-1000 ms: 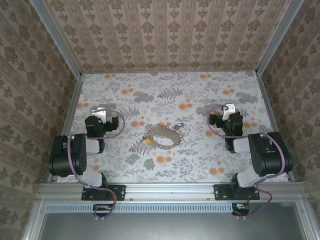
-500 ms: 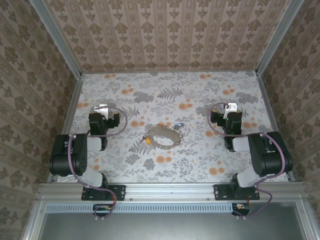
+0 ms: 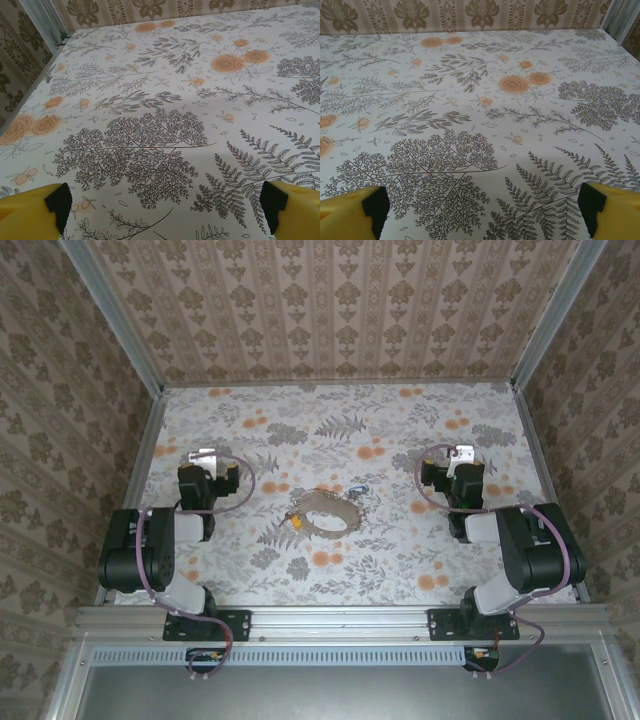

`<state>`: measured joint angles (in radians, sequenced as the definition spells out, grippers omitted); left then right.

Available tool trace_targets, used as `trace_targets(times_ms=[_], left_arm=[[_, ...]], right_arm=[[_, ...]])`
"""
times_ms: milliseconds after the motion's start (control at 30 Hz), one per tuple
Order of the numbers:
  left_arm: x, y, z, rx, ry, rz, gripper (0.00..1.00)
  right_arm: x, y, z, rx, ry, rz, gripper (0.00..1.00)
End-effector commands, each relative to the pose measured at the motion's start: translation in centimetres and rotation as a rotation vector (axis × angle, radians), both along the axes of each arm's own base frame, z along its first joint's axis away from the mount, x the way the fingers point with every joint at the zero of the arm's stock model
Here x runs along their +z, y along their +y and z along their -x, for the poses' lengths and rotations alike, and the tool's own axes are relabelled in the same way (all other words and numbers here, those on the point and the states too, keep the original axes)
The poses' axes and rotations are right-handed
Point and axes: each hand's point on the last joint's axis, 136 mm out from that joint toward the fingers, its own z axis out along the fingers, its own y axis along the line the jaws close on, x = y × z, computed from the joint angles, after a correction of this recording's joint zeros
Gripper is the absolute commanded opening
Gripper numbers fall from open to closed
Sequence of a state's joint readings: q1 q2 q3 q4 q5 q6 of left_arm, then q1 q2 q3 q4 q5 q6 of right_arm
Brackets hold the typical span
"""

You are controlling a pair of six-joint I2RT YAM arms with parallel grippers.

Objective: Put the keys on the keyring

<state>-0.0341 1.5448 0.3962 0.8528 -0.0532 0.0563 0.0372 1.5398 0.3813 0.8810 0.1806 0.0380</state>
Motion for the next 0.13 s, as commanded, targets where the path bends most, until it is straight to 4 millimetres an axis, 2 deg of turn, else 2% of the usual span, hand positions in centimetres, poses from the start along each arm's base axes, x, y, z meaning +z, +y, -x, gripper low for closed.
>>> trace_targets(times_ms=[0,100], left_arm=[[0.79,-0.09,-0.23,-0.001,-0.025,-0.011,1.0],[0.74,-0.07,-0.2,-0.001,-0.024,-0.011,1.0]], right_arm=[[0.85,-0.21,-0.47,-0.02,-0.021,-0.011,1.0],[0.94,-0.17,-0.29,-0.018,-0.029,-0.009,1.0]])
